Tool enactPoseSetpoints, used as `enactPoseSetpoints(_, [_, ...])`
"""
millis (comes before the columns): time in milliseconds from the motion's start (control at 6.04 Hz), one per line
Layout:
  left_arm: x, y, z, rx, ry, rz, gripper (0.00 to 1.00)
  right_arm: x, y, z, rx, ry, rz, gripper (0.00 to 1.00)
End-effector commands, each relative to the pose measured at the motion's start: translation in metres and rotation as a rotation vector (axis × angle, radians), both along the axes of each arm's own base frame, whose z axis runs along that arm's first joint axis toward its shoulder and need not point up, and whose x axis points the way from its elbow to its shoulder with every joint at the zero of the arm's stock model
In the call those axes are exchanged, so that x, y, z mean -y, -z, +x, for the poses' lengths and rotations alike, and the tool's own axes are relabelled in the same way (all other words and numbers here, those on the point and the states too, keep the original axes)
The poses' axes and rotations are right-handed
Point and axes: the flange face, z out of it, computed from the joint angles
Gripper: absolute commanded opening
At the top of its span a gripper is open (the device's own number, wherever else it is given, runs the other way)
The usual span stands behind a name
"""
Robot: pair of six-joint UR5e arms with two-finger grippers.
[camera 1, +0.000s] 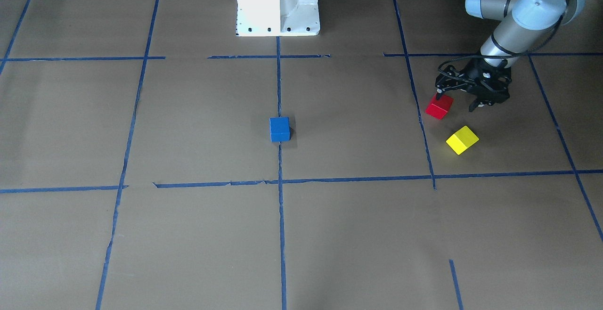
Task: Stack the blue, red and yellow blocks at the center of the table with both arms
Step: 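Reach the left gripper down and grasp the red cube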
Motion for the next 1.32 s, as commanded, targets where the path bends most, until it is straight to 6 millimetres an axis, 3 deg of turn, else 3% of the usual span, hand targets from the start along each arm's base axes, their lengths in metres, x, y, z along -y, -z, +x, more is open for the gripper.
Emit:
enactPoseSetpoints(0, [-0.019, -0.009, 0.012, 0.041, 0.009, 0.013, 1.0, -0.001, -0.003, 0.0, -0.002, 0.0, -0.004, 1.0])
enactPoseSetpoints(331, [-0.019, -0.011, 0.024, 0.041, 0.014, -0.006, 1.0, -0.001, -0.002, 0.001, 0.0, 0.0, -0.003, 1.0])
enactPoseSetpoints(662, [-0.006, -0.011, 0.04, 0.042, 0.011, -0.002, 1.0, -0.002, -0.003, 0.001, -0.001, 0.0, -0.004, 1.0])
enactPoseSetpoints(828, [-0.011, -0.012, 0.054, 0.043, -0.014, -0.003, 0.82, -0.003, -0.005, 0.001, -0.002, 0.001, -0.006, 1.0])
enactPoseSetpoints(994, [-0.013, -0.008, 0.057, 0.037, -0.016, -0.004, 0.41, -0.005, -0.006, 0.0, -0.002, 0.002, -0.009, 1.0])
enactPoseSetpoints(1159, [-0.013, 0.001, 0.054, 0.025, -0.011, 0.003, 0.08, -0.005, -0.007, 0.0, -0.002, 0.002, -0.011, 1.0])
